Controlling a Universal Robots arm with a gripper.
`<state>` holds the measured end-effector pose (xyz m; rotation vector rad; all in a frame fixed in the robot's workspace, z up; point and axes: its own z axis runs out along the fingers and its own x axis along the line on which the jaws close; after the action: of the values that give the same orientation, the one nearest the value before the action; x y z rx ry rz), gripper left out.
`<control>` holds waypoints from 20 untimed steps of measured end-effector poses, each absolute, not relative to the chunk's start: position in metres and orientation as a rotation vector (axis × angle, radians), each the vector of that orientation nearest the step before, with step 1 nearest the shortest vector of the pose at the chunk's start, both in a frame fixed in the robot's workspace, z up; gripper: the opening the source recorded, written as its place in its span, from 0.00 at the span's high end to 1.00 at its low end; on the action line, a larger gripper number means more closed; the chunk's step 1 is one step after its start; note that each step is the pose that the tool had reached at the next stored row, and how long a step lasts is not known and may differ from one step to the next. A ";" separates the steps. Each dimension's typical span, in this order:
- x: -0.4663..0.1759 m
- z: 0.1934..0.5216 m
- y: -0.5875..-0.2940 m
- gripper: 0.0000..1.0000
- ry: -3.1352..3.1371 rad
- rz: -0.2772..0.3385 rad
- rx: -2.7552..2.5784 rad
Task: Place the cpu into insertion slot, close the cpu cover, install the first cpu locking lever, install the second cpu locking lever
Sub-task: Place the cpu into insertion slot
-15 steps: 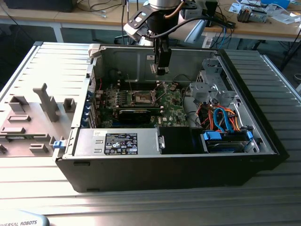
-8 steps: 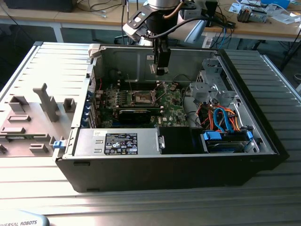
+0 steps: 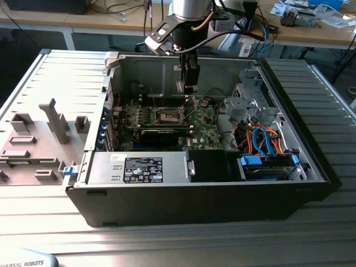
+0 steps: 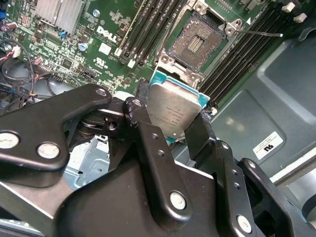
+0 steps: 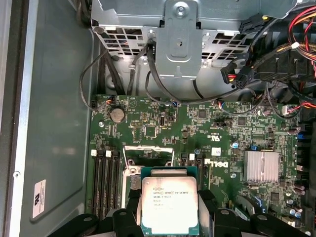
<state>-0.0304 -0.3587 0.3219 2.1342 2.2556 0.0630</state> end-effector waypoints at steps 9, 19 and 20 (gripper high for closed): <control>-0.030 0.307 -0.359 0.46 2.256 0.063 2.134; -0.030 0.299 -0.359 0.46 2.256 0.063 2.134; -0.030 0.298 -0.359 0.46 2.255 0.063 2.134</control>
<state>-0.0305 -0.3587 0.2983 2.1343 2.2553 0.0627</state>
